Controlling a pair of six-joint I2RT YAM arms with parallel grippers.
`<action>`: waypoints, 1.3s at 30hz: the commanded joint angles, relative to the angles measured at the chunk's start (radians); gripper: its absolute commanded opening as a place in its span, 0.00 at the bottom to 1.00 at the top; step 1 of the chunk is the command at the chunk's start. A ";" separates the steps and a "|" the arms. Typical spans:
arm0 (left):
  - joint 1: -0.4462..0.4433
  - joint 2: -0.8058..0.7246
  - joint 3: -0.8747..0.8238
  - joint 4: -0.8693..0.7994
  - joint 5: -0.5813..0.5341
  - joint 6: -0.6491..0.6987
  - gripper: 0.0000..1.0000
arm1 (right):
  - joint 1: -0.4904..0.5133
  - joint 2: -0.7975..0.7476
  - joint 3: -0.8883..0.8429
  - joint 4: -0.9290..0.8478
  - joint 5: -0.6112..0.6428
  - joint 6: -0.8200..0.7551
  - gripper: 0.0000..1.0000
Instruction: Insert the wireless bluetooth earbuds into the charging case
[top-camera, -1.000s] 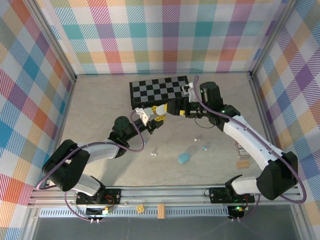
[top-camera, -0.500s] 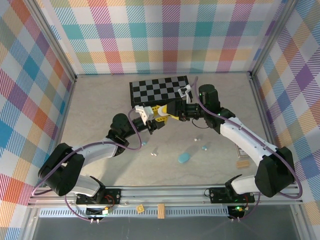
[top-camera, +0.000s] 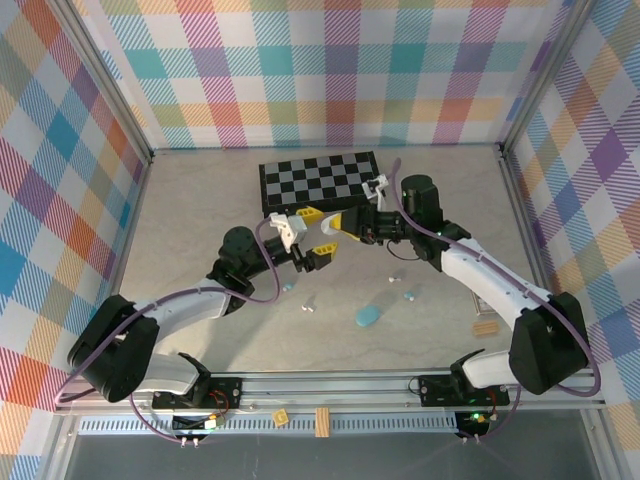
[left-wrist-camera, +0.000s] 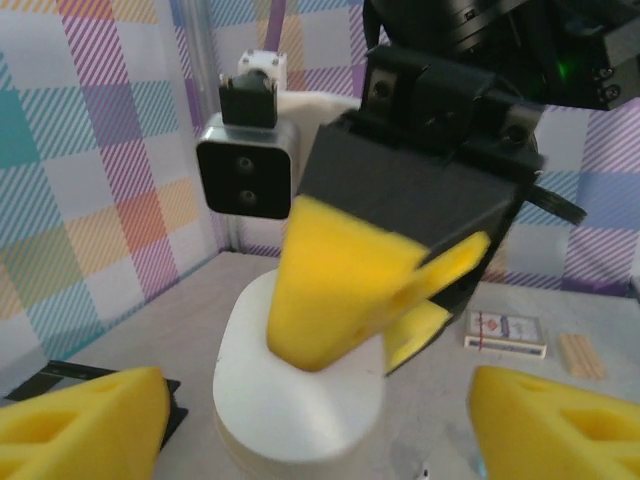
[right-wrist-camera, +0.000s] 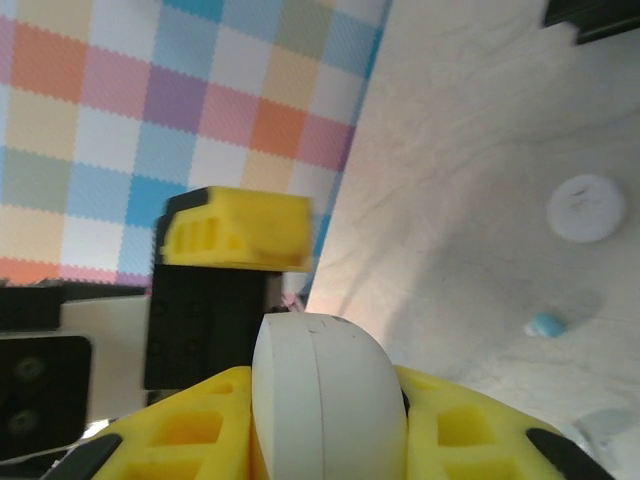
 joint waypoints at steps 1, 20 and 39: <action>-0.004 -0.043 -0.032 -0.087 -0.014 0.041 0.88 | -0.039 0.022 -0.026 0.026 0.072 -0.050 0.23; -0.228 -0.128 -0.192 -0.273 -0.403 -0.095 1.00 | -0.077 0.581 0.212 -0.047 0.258 -0.103 0.24; -0.510 0.300 -0.074 -0.140 -0.643 -0.207 1.00 | -0.118 0.585 0.236 -0.144 0.385 -0.202 0.64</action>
